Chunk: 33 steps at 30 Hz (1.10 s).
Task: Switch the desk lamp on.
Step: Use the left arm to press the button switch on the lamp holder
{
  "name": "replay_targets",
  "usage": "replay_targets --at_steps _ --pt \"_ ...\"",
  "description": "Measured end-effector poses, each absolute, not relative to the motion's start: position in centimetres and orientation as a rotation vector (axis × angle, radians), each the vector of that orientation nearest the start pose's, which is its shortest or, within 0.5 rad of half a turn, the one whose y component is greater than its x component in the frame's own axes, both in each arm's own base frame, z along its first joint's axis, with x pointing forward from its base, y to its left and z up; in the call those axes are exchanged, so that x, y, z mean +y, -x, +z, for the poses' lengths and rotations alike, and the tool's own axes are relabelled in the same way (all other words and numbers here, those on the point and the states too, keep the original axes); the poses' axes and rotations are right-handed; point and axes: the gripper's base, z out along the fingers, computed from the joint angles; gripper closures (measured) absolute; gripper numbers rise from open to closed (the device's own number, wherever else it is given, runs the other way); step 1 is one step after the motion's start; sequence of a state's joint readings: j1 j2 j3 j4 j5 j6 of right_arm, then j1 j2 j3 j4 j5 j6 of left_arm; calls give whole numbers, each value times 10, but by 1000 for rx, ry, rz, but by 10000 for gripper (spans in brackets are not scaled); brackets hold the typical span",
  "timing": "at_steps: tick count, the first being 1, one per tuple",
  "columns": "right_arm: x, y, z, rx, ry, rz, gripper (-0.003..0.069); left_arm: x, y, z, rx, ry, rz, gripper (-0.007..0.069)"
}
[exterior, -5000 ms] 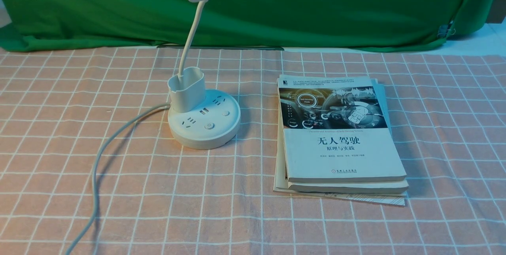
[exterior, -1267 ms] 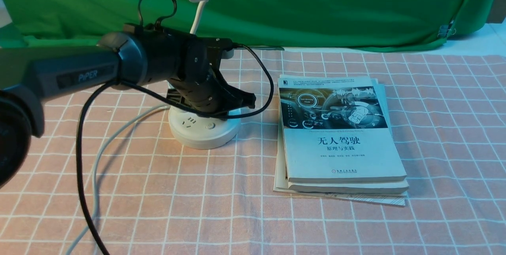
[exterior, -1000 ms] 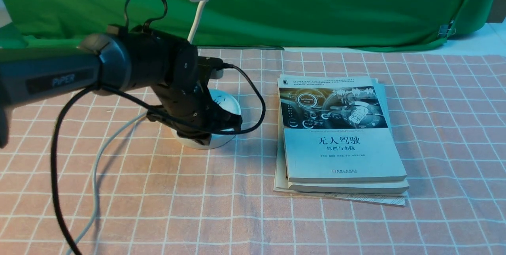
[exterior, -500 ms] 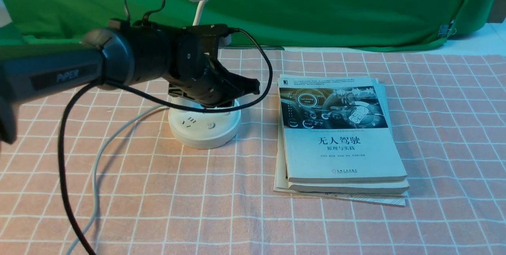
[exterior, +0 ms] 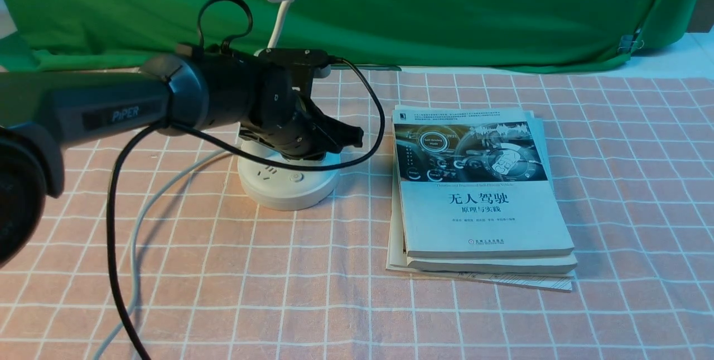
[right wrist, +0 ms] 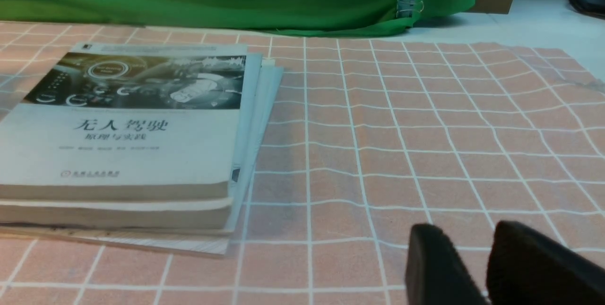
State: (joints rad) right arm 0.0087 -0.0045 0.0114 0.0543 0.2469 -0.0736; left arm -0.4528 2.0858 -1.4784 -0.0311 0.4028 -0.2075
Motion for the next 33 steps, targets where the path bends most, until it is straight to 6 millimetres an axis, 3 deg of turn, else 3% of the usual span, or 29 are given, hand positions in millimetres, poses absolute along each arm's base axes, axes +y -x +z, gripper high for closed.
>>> replay_targets --at_steps 10,33 --pt "2 -55 187 1737 35 3 419 -202 -413 164 2522 -282 -291 603" --pt "2 -55 187 1738 36 3 419 -196 -401 190 2532 -294 -286 603"
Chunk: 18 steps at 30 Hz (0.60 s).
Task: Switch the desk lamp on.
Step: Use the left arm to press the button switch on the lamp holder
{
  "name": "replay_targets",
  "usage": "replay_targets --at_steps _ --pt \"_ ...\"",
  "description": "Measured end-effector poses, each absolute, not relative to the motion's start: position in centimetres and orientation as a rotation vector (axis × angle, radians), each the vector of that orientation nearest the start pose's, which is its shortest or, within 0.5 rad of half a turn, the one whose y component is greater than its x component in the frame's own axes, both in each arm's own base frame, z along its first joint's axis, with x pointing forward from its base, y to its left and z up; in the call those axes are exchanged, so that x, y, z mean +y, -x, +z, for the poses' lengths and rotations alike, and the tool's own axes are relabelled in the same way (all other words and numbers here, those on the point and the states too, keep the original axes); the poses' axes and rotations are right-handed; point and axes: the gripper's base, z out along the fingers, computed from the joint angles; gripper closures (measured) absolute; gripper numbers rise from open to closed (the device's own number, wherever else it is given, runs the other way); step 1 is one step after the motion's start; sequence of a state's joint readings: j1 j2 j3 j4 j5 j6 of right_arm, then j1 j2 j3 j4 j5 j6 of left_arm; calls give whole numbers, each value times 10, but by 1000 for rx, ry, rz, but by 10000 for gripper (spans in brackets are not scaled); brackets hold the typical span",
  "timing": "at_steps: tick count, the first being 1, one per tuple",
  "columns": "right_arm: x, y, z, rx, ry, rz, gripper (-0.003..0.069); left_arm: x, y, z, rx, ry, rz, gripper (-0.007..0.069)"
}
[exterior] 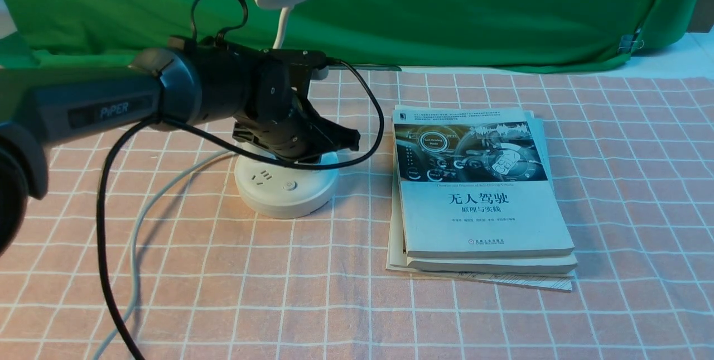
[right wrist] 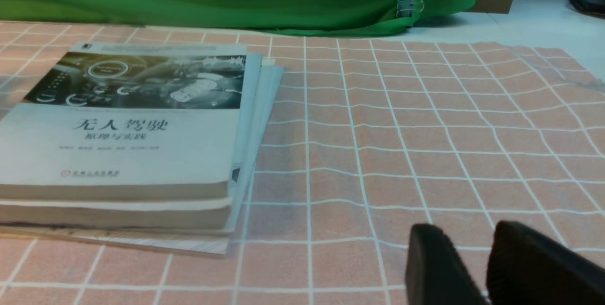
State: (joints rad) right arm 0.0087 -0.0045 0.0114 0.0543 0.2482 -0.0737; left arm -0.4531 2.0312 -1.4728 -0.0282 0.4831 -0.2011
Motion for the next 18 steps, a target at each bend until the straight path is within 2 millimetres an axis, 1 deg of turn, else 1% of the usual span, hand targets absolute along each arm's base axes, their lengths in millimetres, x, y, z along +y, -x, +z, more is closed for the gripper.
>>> replay_targets --at_steps 2,5,18 --pt "2 -55 187 1738 36 3 419 -196 -400 198 2515 -293 -292 603" --pt "2 -55 187 1738 36 3 419 -196 -399 200 2508 -298 -292 603" --pt "2 -55 187 1737 36 2 419 -200 -397 182 2588 -324 -330 603"
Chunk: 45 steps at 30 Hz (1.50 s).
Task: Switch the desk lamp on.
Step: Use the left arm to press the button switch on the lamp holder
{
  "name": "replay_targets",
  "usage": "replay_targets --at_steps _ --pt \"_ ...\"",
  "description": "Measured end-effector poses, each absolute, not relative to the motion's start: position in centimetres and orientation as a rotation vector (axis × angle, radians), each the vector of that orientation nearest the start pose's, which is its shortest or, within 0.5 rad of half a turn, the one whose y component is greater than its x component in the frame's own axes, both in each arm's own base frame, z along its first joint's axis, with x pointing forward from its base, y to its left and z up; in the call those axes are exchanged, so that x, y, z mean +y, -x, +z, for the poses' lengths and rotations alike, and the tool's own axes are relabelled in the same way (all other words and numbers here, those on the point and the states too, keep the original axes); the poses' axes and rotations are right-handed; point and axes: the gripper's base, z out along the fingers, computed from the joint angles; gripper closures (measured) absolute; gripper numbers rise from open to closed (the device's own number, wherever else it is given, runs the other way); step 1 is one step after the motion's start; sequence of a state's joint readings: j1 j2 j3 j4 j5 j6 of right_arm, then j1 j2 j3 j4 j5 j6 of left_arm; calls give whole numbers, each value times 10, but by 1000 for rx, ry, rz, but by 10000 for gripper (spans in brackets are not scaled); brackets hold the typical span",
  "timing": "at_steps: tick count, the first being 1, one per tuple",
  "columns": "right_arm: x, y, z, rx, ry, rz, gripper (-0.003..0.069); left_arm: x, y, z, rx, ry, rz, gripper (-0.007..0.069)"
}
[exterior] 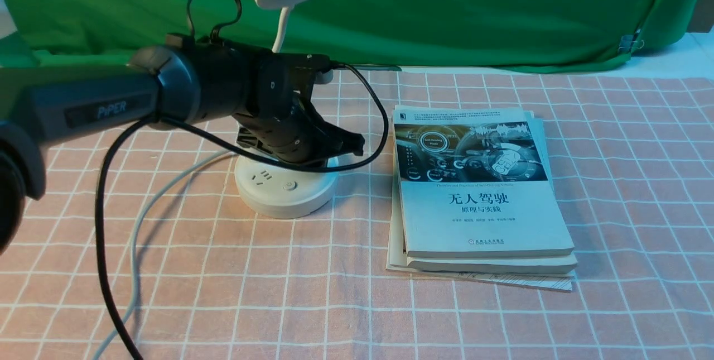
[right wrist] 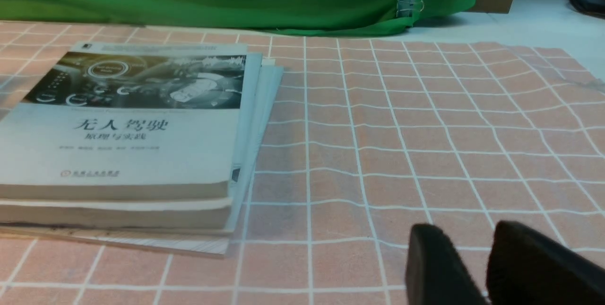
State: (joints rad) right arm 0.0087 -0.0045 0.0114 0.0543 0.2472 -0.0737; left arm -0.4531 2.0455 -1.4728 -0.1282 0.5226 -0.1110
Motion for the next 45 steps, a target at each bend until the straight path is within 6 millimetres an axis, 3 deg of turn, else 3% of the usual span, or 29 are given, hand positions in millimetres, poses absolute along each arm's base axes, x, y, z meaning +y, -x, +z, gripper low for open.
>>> replay_targets --at_steps 11,25,34,45 --pt "2 -55 187 1737 35 3 419 -202 -401 173 2589 -320 -337 603" --pt "2 -55 187 1738 35 3 419 -198 -397 198 2520 -349 -317 603" --pt "2 -55 187 1737 35 3 419 -198 -399 180 2557 -390 -265 603" --pt "2 -55 187 1737 35 3 419 -199 -401 172 2592 -374 -277 603"
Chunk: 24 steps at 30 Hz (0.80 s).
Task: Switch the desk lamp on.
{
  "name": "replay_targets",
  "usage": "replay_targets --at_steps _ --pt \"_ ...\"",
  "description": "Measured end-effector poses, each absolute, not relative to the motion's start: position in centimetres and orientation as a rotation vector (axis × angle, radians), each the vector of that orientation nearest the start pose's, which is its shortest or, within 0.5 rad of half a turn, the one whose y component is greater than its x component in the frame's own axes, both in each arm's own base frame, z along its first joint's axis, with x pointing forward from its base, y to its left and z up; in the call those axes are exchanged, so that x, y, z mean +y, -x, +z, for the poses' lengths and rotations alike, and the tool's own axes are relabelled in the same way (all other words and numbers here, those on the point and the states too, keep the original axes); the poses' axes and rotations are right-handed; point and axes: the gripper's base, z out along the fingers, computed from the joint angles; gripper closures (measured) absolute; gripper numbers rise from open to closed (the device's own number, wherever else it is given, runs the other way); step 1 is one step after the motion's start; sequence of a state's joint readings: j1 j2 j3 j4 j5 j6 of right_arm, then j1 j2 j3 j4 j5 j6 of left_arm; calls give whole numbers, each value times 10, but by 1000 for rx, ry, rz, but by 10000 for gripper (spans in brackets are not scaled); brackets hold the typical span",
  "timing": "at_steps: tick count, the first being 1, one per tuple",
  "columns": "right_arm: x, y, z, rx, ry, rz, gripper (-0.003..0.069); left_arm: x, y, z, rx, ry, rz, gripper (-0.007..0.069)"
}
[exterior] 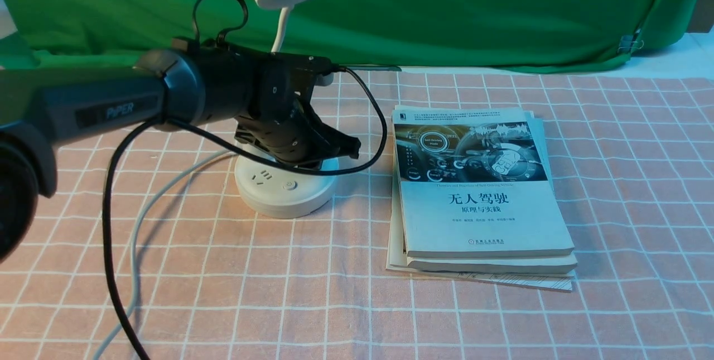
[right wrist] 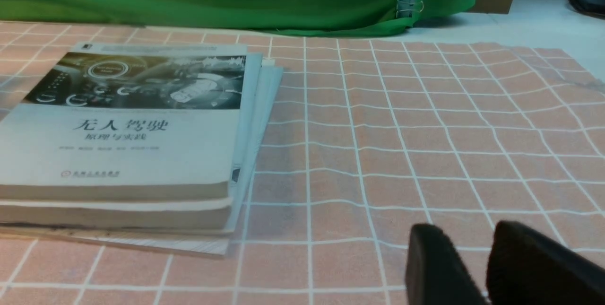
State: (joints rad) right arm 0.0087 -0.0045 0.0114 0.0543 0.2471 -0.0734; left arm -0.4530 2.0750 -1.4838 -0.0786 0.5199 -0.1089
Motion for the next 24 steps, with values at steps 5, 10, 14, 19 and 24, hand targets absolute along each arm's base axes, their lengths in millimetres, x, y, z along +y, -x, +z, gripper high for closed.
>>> replay_targets --at_steps 5,10,14,19,24 --pt "2 -55 187 1737 35 3 419 -202 -405 171 2560 -350 -302 603" --pt "2 -55 187 1737 35 3 419 -201 -402 179 2551 -338 -317 603" --pt "2 -55 187 1737 35 3 419 -197 -391 196 2594 -357 -314 603" --pt "2 -55 187 1737 35 3 419 -186 -361 213 2651 -400 -341 603" --pt "2 -55 187 1738 35 3 419 -167 -318 216 2687 -394 -359 603"
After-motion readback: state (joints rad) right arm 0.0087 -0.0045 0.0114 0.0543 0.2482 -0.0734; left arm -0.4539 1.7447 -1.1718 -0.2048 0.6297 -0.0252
